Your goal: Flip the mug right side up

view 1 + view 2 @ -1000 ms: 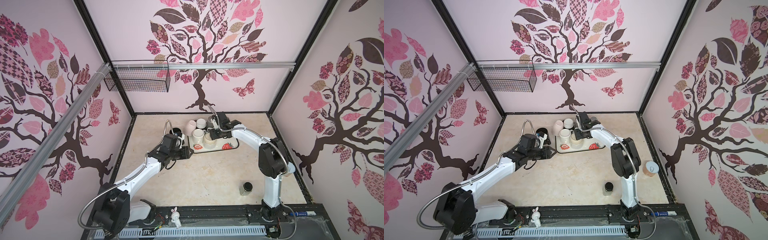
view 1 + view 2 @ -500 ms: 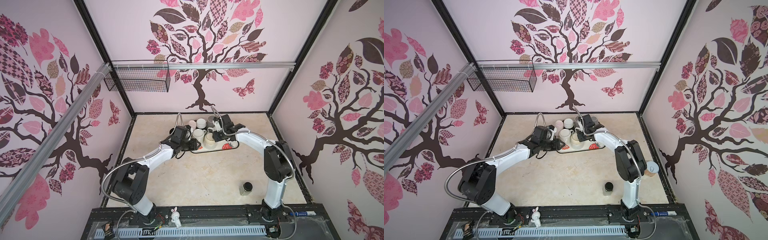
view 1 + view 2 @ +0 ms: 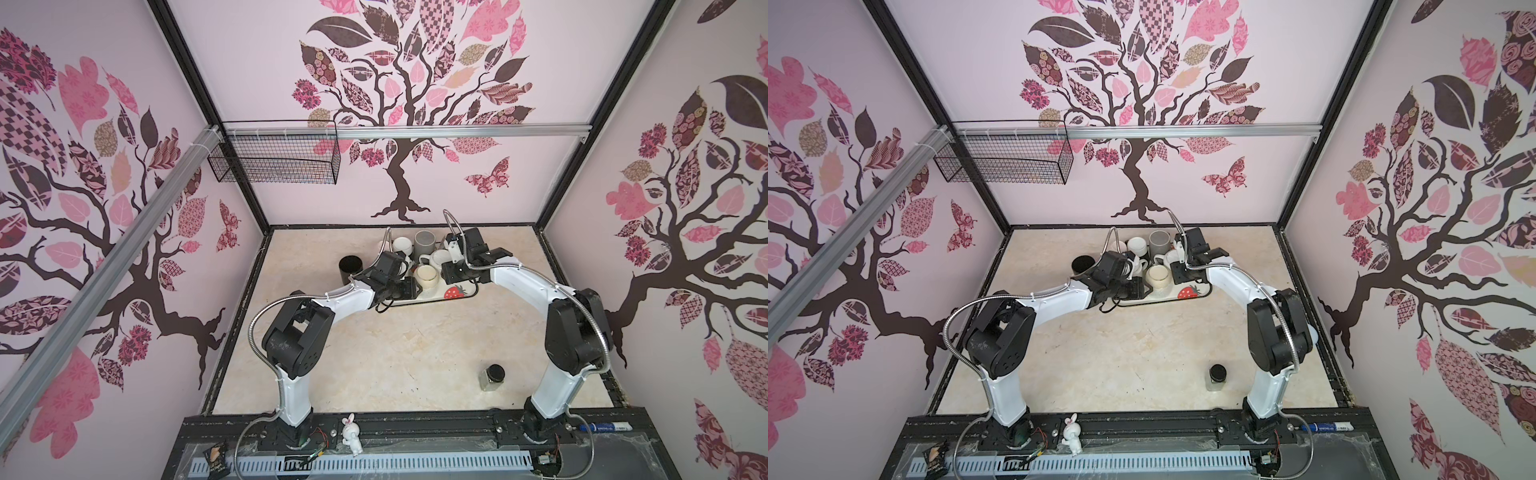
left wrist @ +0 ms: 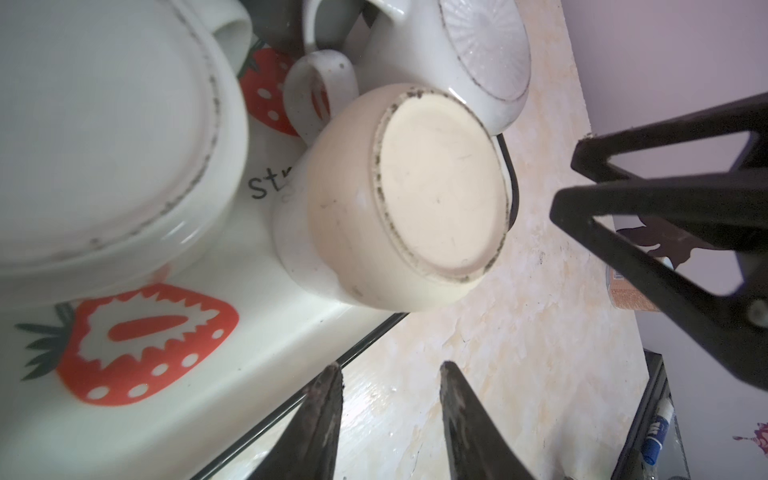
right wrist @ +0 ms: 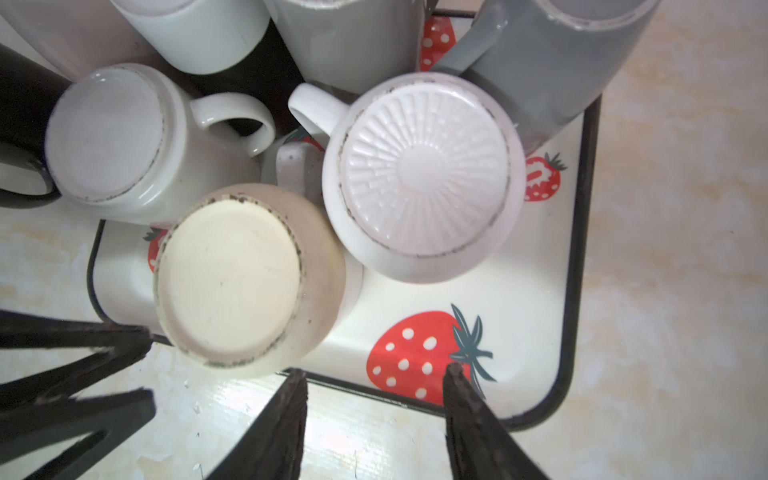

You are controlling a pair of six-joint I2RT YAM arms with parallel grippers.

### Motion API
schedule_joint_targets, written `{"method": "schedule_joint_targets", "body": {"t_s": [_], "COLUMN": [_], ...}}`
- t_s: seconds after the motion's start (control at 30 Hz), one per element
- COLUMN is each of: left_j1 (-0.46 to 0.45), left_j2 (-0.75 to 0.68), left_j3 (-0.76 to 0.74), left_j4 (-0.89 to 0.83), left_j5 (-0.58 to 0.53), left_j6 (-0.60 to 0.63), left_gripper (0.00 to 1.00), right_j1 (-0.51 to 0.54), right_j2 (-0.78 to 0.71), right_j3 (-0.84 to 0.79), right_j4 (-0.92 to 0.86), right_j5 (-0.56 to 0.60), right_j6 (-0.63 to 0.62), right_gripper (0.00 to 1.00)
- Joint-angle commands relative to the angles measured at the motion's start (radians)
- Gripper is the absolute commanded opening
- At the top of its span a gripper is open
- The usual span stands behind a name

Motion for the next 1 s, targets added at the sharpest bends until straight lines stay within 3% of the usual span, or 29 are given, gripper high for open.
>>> {"method": "schedule_joint_targets", "body": {"t_s": [0.0,0.13,0.3,0.47,0.67,0.97], "left_j1": [-0.041,-0.081,-0.085,-0.031,0.022,0.044], "left_j2": [0.02,0.025,-0.038,-0.072,0.032,0.187], "left_j3": [0.07,0.09,0.062,0.093,0.238,0.379], "left_j4": [0.045,0.044,0.034,0.006,-0.065,-0.1], "left_j5": [-0.026,-0.057,-0.123,-0.125,-0.093,-0.054], "left_j6": [-0.006,-0.006,0.003,0.031,0.067,0.063], "left_gripper": [0.41,0.41,0.41,0.41,0.41,0.43], "right_j1": [-0.012,-0.037,-0.045,-0.034,-0.01,-0.01], "right_j2": [-0.094,-0.1,-0.056,-0.091,-0.142,-0.074], "right_j3": [-0.015,-0.016,0.016,-0.124,-0.244,-0.228], "right_j4": [0.022,0.038,0.025,0.164,0.28,0.287], "right_j5": [-0.016,-0.022,-0.132,-0.2,-0.204,-0.278], "right_j6": [0.025,0.048,0.099,0.234,0.311,0.339], "right_gripper": [0.57,0.58,0.56,0.57,0.58,0.56]}}
